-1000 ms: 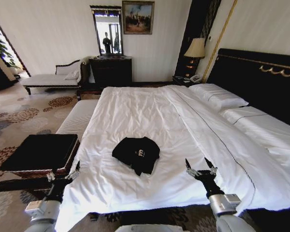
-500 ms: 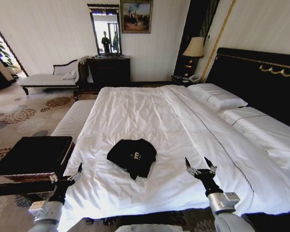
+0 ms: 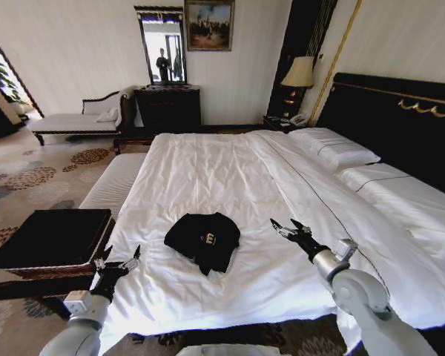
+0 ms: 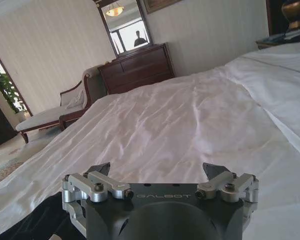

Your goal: Fold the clothes on the bed and place them into the basket.

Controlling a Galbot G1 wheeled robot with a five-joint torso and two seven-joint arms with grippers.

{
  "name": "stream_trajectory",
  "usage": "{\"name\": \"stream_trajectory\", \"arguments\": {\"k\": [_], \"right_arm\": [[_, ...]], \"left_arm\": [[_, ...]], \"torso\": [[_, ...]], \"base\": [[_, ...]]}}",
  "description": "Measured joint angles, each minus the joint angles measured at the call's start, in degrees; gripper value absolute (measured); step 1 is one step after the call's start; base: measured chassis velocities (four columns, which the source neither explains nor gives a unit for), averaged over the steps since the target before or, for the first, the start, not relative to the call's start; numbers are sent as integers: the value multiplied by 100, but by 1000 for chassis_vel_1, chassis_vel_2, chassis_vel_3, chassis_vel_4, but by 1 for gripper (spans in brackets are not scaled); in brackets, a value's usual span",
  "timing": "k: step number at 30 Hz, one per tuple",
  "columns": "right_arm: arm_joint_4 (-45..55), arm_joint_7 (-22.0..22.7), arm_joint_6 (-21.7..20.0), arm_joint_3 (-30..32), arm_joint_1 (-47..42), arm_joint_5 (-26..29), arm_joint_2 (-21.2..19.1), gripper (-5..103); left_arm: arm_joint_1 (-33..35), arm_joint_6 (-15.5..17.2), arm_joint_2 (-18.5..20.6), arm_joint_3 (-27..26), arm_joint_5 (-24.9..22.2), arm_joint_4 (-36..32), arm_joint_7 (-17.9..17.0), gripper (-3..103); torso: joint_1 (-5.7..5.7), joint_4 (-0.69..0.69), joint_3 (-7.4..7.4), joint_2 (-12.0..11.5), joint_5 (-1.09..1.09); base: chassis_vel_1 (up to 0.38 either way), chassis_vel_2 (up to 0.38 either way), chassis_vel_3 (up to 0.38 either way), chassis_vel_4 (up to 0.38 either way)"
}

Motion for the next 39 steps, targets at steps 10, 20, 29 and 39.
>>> {"name": "stream_trajectory", "arguments": {"k": [10, 20, 29, 39], "right_arm": [[-1987, 218, -698, -1527, 2299, 1628, -54, 100], [-3570, -128, -851, -2337, 3360, 1724, 325, 100], [-4491, -584, -1009, -2992, 4067, 1497, 728, 100], [-4941, -776, -1069, -3193, 4182, 1157, 981, 100]], "left_arm": [[-18, 73, 17, 232, 165, 37, -76, 99], [60, 6, 180, 316, 292, 51, -64, 99], [189, -93, 158, 201, 383, 5, -29, 99], [139, -93, 142, 238, 380, 29, -29, 99]], "torso": [[1, 2, 0, -1, -2], [1, 0, 0, -1, -1], [0, 1, -1, 0, -2], [0, 1, -1, 0, -2]], "base": [[0, 0, 0, 0], [0, 0, 0, 0], [0, 0, 0, 0], [0, 0, 0, 0]]}}
